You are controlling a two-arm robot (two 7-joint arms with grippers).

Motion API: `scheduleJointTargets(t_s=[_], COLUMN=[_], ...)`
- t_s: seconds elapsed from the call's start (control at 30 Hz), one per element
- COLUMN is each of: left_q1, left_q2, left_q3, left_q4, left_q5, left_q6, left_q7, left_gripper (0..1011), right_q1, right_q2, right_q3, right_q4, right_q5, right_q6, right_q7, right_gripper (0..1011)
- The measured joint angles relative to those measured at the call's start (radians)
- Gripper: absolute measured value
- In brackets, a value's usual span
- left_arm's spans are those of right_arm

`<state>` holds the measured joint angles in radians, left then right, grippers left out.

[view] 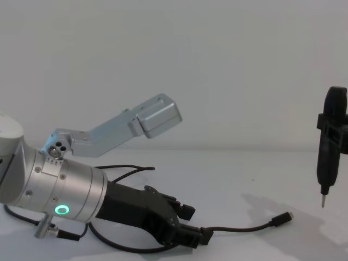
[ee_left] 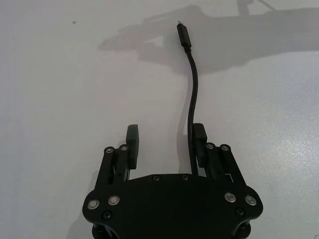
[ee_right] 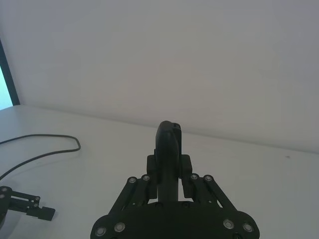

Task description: Pick up the data cable with the one hand.

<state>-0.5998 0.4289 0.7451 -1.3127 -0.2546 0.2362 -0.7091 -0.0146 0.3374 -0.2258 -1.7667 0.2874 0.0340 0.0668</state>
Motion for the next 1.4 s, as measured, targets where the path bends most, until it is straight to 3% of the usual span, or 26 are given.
scheduleJointTargets(t_s=[1.4], left_q1=[0.0], left_q2=[0.0], left_q3=[0.0], left_q4=[0.0], left_q5=[0.001], left_q6=[0.001], left_q7=[0.0], left_gripper=[335], right_q1=[0.0], right_q2=[0.0], right_q3=[0.0], right_q4=[0.0], right_q5=[0.0], right_q6=[0.0], right_q7=[0.0], right_gripper=[275])
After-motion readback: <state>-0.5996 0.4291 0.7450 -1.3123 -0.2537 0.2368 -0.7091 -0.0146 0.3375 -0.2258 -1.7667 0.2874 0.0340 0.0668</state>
